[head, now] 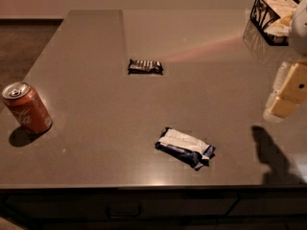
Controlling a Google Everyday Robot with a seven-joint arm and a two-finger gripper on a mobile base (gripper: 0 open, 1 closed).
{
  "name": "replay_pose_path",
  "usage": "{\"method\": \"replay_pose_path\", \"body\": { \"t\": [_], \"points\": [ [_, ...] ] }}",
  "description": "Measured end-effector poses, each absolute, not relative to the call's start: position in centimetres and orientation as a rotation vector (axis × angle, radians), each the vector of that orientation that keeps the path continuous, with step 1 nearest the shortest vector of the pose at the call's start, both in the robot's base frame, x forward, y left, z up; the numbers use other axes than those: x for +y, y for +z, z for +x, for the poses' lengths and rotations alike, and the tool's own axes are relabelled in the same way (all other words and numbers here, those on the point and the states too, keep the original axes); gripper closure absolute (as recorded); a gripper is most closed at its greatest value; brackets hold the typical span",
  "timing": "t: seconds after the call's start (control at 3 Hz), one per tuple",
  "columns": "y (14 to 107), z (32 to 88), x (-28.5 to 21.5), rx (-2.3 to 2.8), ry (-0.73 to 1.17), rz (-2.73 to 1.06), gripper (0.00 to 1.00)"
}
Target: Knock coke can over
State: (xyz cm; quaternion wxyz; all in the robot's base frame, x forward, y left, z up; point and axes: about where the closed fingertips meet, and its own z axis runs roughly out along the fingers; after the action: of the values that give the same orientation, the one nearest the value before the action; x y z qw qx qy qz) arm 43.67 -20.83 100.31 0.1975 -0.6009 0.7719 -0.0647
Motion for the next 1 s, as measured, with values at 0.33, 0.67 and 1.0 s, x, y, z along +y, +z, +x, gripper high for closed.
{"method": "replay_pose_path", "body": {
  "t": [0.33,0.67,1.0],
  "points": [
    [100.3,43.7,-20.8,2.16,-0.181,-1.682,0.0],
    [100.7,44.2,-19.4,2.132,-0.151,-1.684,0.0],
    [101.1,45.5,-16.8,2.068,-0.092,-1.682,0.0]
  ]
}}
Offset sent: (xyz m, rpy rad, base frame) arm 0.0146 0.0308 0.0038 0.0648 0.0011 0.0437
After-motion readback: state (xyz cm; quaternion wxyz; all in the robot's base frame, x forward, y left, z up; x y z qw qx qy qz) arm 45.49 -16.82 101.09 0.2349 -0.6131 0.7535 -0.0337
